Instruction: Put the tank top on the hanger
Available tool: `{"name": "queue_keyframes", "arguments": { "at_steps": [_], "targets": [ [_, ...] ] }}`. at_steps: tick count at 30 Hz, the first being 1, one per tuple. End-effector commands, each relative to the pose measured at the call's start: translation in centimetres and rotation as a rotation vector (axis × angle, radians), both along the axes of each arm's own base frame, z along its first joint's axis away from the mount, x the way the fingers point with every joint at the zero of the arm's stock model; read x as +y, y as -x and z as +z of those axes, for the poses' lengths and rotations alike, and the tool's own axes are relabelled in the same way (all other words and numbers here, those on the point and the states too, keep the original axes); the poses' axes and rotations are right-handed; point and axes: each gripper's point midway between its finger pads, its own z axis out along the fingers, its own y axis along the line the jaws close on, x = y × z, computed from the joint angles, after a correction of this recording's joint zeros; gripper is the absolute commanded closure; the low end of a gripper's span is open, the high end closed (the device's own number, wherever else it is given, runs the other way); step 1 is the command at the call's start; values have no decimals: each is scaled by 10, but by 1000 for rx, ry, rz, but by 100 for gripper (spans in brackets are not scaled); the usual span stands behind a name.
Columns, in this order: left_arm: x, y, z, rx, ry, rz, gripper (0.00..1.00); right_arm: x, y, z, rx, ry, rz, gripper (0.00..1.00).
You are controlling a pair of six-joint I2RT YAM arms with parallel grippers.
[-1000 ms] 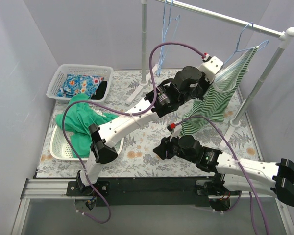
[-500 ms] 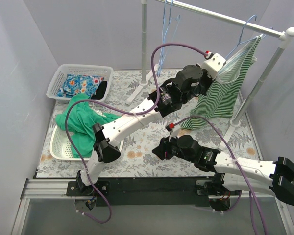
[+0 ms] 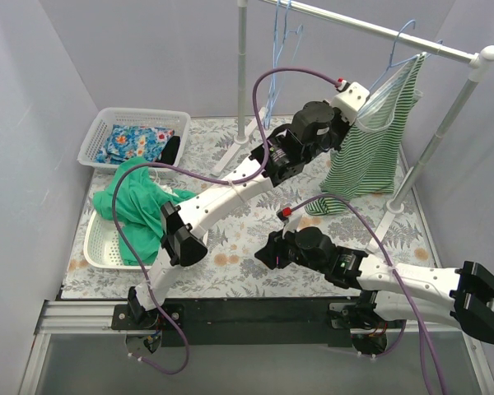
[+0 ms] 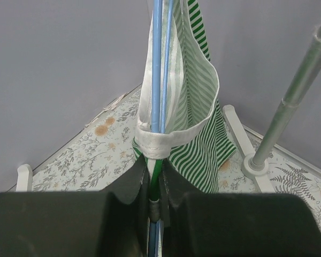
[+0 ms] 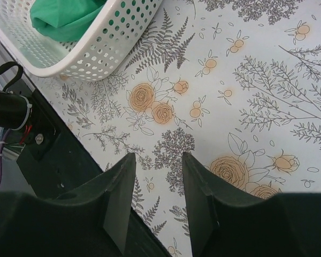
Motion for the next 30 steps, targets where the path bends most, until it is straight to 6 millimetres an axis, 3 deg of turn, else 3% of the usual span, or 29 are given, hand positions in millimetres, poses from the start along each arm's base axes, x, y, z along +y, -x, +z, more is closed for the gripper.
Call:
{"name": "queue_keyframes", "arguments": {
  "at_steps": [1, 7, 16, 30],
  "targets": [
    [6, -1, 48, -54, 127, -21, 100, 12, -1, 19, -17, -63, 11, 52],
    [6, -8, 36, -26, 114, -48, 100, 13, -1, 17, -11, -60, 11, 53],
    [-2, -2, 11, 32, 74, -90, 100, 15, -3, 17, -7, -57, 7, 53],
    [-7, 3, -3, 86, 68, -118, 100, 14, -3, 14, -3, -54, 4, 53]
  ]
}}
